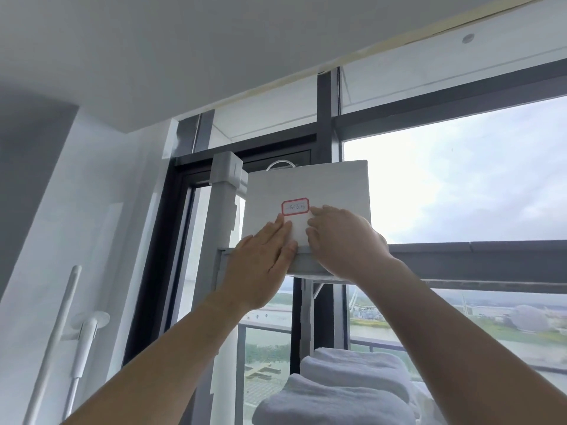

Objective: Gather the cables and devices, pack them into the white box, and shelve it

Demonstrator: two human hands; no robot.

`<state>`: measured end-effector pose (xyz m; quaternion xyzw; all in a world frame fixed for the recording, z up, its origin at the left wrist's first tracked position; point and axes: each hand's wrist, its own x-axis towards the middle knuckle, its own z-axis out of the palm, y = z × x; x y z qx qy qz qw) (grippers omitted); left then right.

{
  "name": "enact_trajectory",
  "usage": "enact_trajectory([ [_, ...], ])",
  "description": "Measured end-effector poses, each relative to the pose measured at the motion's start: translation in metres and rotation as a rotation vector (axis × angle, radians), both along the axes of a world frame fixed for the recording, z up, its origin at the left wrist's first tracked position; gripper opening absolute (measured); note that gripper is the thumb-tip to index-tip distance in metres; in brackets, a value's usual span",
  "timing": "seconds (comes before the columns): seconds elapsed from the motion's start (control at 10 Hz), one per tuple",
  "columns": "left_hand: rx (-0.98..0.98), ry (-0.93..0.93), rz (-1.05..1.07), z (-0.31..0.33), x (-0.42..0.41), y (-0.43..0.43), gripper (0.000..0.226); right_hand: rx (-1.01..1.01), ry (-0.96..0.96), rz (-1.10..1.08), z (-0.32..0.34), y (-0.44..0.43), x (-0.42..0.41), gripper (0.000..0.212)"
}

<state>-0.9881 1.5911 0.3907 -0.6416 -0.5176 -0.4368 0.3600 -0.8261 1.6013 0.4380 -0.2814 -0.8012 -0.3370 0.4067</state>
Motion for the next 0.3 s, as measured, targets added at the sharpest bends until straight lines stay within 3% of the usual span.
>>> enact_trajectory([
  [0.1,-0.086,-0.005,0.014,0.004,0.000,-0.006,0.062,-0.105,0.214,0.104,-0.001,-0.005,0.002,0.024],
  [0.2,-0.123,-0.072,-0.020,0.006,0.006,-0.015,0.058,-0.133,0.251,0.191,-0.002,-0.010,0.006,0.025],
  [0.3,-0.024,-0.111,-0.066,0.006,0.010,-0.025,0.049,-0.103,0.286,0.295,0.000,-0.017,0.009,0.025],
])
